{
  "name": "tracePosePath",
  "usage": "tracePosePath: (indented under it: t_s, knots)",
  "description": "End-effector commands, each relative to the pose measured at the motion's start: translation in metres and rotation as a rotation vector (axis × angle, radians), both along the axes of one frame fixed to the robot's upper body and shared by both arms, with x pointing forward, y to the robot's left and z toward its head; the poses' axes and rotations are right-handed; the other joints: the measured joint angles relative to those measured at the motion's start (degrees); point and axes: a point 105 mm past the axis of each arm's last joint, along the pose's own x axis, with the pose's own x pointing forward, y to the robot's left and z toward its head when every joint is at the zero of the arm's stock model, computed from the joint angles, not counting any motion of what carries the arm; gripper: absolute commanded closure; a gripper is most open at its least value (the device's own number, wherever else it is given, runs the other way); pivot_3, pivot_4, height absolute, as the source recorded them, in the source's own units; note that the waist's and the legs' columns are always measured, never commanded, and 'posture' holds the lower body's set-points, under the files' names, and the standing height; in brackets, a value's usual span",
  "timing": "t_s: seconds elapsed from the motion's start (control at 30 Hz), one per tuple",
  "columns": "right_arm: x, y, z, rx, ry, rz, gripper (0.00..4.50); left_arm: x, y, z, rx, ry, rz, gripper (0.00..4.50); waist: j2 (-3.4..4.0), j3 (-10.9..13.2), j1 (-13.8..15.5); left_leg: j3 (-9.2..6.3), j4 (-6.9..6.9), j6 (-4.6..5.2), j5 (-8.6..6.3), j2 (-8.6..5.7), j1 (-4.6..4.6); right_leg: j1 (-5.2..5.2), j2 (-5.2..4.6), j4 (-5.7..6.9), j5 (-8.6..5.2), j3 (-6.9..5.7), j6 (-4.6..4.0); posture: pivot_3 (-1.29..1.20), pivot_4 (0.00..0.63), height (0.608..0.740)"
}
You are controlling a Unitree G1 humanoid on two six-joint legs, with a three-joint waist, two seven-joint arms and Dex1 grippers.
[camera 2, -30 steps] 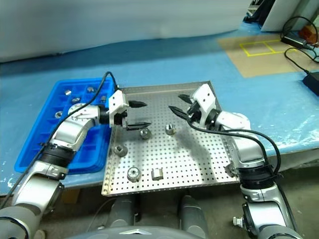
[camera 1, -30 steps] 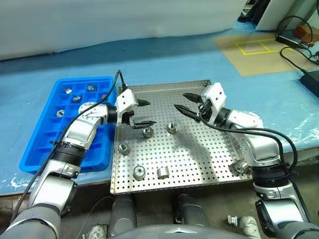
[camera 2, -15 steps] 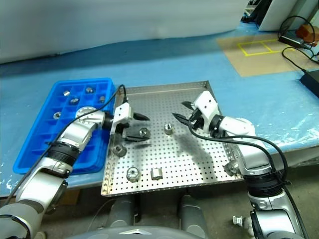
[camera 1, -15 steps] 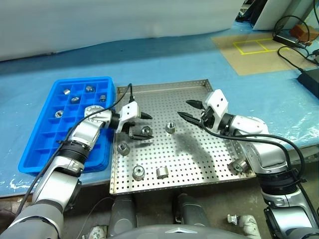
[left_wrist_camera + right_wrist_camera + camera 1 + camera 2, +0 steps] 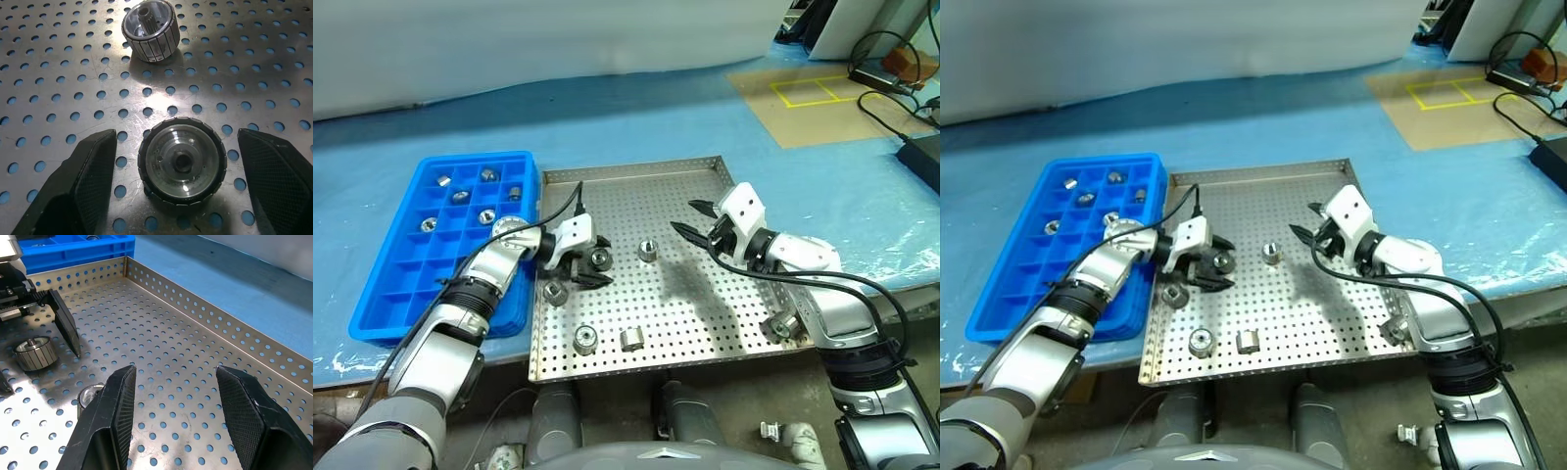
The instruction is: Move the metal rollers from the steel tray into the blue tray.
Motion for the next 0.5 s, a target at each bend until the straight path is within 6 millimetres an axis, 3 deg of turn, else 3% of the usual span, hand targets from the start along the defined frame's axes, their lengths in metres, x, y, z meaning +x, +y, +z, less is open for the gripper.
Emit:
tracePosePath:
  t_s: [0.03, 0.13, 0.2, 0.23, 0.37, 0.5]
  knots:
    - [-0.0006, -0.0005, 0.003, 0.001, -0.035, -0.003, 1.8, 0.0037, -0.0052, 0.0089, -0.017, -0.026, -0.009, 0.44, 0.0, 0.0, 0.0, 0.0, 0.0, 0.0, 0.0, -0.01, 0.0, 0.0, -0.01, 0.0, 0.0, 0.0, 0.0, -0.26, 0.15, 0.74]
    - [-0.0004, -0.0017, 0.0009, -0.001, -0.036, -0.01, 1.79, 0.0062, -0.0082, 0.011, -0.028, -0.045, -0.002, 1.1, 0.0, 0.0, -0.04, 0.01, 0.0, 0.02, 0.0, 0.0, 0.0, 0.0, -0.01, 0.0, 0.0, 0.0, -0.01, -0.27, 0.15, 0.74]
    - [-0.0006, -0.0023, -0.0005, -0.006, -0.037, -0.013, 1.79, 0.0084, -0.0094, 0.011, -0.03, -0.053, 0.01, 1.78, 0.0, 0.0, -0.06, 0.01, 0.0, 0.03, 0.0, 0.0, 0.0, 0.0, -0.01, 0.0, 0.0, 0.0, -0.01, -0.27, 0.15, 0.74]
    - [-0.0008, -0.0023, -0.0008, -0.007, -0.038, -0.013, 1.79, 0.0075, -0.0094, 0.0106, -0.03, -0.048, 0.003, 1.78, 0.0, 0.0, -0.09, 0.01, 0.0, 0.04, 0.0, 0.0, 0.0, 0.0, 0.0, 0.0, 0.0, 0.0, -0.01, -0.27, 0.15, 0.74]
    - [0.0004, -0.0033, -0.0022, -0.011, -0.041, -0.02, 1.79, 0.0081, -0.0046, 0.0073, -0.01, -0.053, 0.01, 2.77, 0.0, 0.0, -0.12, 0.01, 0.0, 0.04, 0.0, 0.0, 0.01, 0.0, 0.0, -0.01, -0.01, 0.0, -0.01, -0.27, 0.15, 0.74]
    - [0.0013, -0.0017, -0.0022, -0.011, -0.045, -0.019, 1.79, 0.0114, 0.0005, 0.006, 0.002, -0.065, 0.043, 2.75, 0.0, 0.0, -0.13, 0.01, 0.0, 0.05, 0.0, 0.0, 0.05, 0.04, 0.0, -0.01, -0.01, 0.0, -0.01, -0.26, 0.15, 0.74]
